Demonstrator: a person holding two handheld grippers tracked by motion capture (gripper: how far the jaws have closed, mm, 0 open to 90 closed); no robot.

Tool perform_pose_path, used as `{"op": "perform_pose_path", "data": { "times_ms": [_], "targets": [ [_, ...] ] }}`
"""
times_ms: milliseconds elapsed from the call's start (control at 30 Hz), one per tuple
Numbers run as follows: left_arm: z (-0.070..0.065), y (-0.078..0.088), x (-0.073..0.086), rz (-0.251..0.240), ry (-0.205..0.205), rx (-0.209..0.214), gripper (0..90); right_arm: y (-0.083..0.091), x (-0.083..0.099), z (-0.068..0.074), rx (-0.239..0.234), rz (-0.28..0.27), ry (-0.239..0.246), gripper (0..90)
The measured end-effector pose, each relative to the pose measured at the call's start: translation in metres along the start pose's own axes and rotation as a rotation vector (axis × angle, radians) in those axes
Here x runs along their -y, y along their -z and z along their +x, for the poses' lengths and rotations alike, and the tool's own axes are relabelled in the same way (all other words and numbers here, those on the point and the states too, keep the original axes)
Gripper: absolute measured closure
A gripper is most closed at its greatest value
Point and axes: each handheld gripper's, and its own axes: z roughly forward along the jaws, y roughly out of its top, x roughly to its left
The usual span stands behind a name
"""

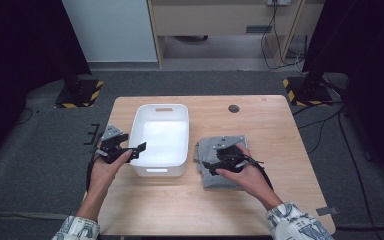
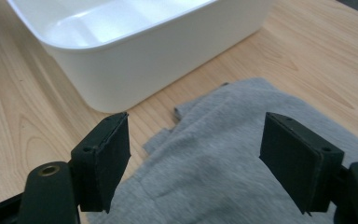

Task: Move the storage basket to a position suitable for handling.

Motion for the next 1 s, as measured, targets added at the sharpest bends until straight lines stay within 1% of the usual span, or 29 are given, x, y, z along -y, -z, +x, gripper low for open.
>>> {"op": "perform_pose_path", "data": {
  "times_ms": [67,133,167,233,300,367,400,433,567,733,833,900,1000],
  "targets": [
    [-0.003,0.001,-0.002,-0.008,-0.006,-0.004,13.5,0.003,0.000,-0.004,0.010,-0.001,-0.003,23.4],
    [-0.007,0.002,-0.004,-0.015,-0.010,0.006,13.5,0.007,0.001,-0.009,0.021,-0.006,-0.012,22.4],
    [-0.007,0.002,-0.004,-0.015,-0.010,0.006,13.5,0.009,0.001,-0.012,0.030,-0.007,-0.018,21.9],
    [-0.014,0.001,-0.006,-0.012,-0.021,0.029,13.1,0.011,0.002,-0.017,0.040,-0.004,-0.024,21.0],
    [-0.018,0.000,-0.008,-0.011,-0.038,0.038,12.9,0.013,0.004,-0.025,0.059,0.000,-0.041,19.6],
    [-0.021,0.000,-0.009,-0.014,-0.038,0.044,12.6,0.015,0.006,-0.033,0.073,0.001,-0.056,18.8],
    [-0.025,0.000,-0.011,-0.020,-0.041,0.057,12.5,0.016,0.006,-0.035,0.078,0.003,-0.061,18.5],
    [-0.028,-0.001,-0.011,-0.023,-0.040,0.062,12.4,0.017,0.008,-0.040,0.087,0.004,-0.070,17.7],
    [-0.038,-0.003,-0.014,-0.020,-0.059,0.087,11.8,0.019,0.012,-0.051,0.114,0.025,-0.085,15.8],
    [-0.049,-0.008,-0.015,-0.012,-0.076,0.110,11.1,0.019,0.016,-0.063,0.129,0.039,-0.115,13.0],
    [-0.056,-0.011,-0.015,-0.009,-0.082,0.124,10.7,0.019,0.018,-0.068,0.126,0.048,-0.118,10.0],
    [-0.057,-0.012,-0.015,-0.009,-0.084,0.127,10.7,0.019,0.019,-0.070,0.123,0.053,-0.120,10.0],
    [-0.063,-0.015,-0.014,-0.008,-0.085,0.139,10.7,0.015,0.023,-0.075,0.139,0.074,-0.132,9.4]
  ]
}}
